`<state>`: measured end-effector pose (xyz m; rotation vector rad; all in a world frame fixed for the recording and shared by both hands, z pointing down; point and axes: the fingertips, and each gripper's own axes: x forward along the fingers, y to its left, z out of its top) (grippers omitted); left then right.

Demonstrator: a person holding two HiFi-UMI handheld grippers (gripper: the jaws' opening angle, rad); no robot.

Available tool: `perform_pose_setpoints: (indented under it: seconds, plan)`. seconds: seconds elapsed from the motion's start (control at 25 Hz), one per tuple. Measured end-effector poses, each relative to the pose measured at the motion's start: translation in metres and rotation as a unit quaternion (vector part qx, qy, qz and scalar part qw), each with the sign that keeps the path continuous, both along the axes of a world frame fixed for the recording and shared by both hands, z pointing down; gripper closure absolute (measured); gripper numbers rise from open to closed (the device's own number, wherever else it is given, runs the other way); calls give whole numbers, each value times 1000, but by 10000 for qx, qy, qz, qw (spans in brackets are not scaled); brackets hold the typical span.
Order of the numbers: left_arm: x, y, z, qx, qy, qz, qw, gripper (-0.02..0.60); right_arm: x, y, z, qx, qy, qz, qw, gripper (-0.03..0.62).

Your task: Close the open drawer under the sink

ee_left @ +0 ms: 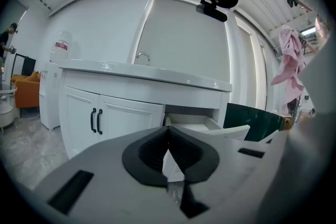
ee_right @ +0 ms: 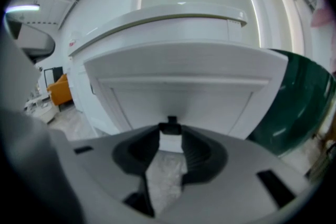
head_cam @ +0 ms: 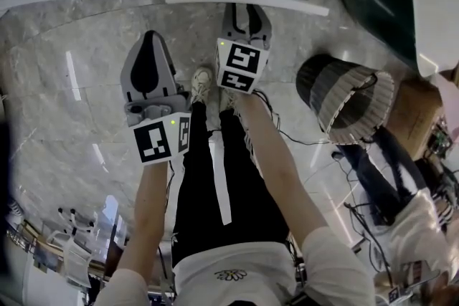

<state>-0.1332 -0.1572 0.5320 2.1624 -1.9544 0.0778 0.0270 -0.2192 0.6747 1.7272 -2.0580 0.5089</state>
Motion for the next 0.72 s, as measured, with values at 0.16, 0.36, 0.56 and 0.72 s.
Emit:
perform_pose_setpoints:
  seconds: [0.16,0.36,0.56,0.72]
  plan:
    - [-1,-2,-2,19,-16,-5,10000,561,-1,-1,-2,-24,101,-58,9999,450]
    - [-4,-8,-14,107,-51,12,9999,561,-1,1,-5,-229,125,-194,9995,450]
    - [-6,-16,-25,166,-82,18,9998,561,0,3,-26,-117,78,-212,9997,451]
    - [-6,-22,-27,193,-81,-1,9998,561,-1,1,-32,-137,97,-312,9994,451]
